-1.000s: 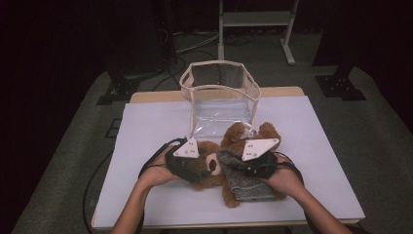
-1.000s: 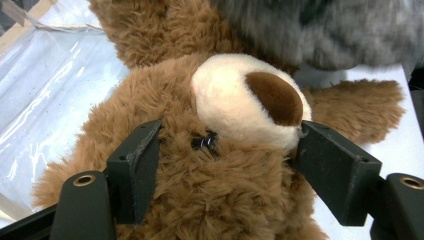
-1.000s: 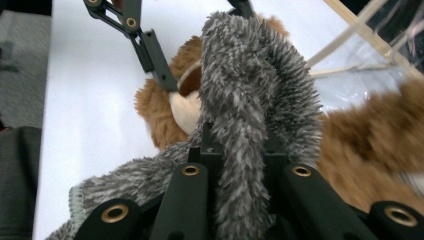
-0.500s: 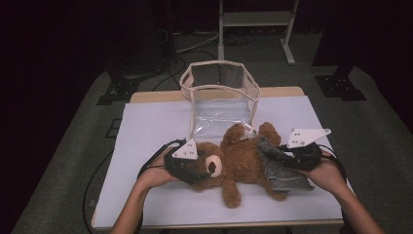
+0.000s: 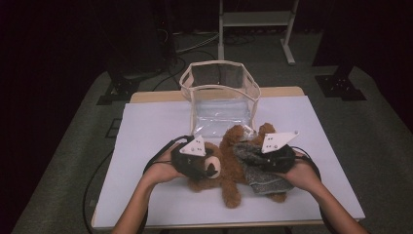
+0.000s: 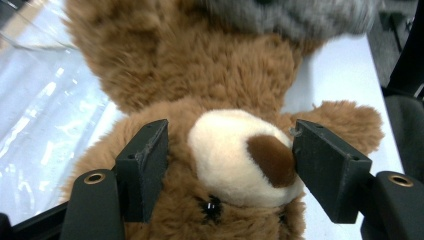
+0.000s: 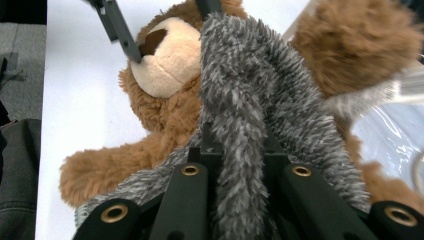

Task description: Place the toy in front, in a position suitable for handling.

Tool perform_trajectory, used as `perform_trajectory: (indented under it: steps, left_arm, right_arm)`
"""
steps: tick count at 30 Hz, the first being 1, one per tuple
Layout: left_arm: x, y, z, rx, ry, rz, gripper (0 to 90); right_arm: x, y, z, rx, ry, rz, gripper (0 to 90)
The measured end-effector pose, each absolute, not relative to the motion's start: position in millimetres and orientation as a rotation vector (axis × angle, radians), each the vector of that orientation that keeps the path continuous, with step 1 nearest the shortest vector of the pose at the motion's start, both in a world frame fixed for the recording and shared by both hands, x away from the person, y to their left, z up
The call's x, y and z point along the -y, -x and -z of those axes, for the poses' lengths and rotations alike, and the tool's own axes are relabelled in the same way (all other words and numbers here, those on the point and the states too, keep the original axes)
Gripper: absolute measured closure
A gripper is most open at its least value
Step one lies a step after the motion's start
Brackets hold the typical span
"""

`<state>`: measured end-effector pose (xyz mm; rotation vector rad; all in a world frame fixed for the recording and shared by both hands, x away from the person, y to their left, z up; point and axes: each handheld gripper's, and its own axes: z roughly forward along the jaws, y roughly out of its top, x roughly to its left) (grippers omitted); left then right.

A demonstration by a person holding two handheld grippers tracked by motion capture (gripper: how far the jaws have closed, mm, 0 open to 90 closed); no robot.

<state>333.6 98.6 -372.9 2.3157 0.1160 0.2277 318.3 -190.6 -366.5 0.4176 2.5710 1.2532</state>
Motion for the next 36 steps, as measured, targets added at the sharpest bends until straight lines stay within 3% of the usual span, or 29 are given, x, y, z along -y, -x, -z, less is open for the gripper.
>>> perform_trajectory:
  steps: [11, 15, 26, 28, 30, 31, 36]
  left_arm:
    - [-103.9, -333.5, 377.5, -0.128, -2.287, -0.201, 30.9]
    - [-97.2, -329.7, 378.6, -0.148, -2.271, -0.232, 17.7]
    - [-85.1, -322.2, 397.0, -0.098, -2.302, -0.408, 7.4]
    - [-83.7, -321.2, 399.8, -0.084, -2.327, -0.477, 13.0]
    - [-87.2, -322.3, 398.0, -0.092, -2.323, -0.505, 30.0]
    - [-89.4, -323.3, 397.0, -0.104, -2.322, -0.502, 33.7]
    - [-98.4, -322.7, 393.4, -0.103, -2.291, -0.494, 40.7]
  right_arm:
    - [246.8, -323.6, 375.5, -2.538, -0.587, -1.236, 78.5]
    - [237.5, -330.6, 382.5, -2.554, -0.589, -1.276, 78.6]
    - [230.0, -325.5, 391.1, -2.546, -0.612, -1.333, 78.8]
    - [229.4, -325.6, 391.5, -2.544, -0.619, -1.335, 78.8]
    - [229.0, -326.6, 391.3, -2.545, -0.616, -1.332, 78.7]
    - [229.0, -326.8, 391.0, -2.539, -0.617, -1.333, 78.7]
    - [229.6, -328.9, 384.9, -2.52, -0.62, -1.325, 78.6]
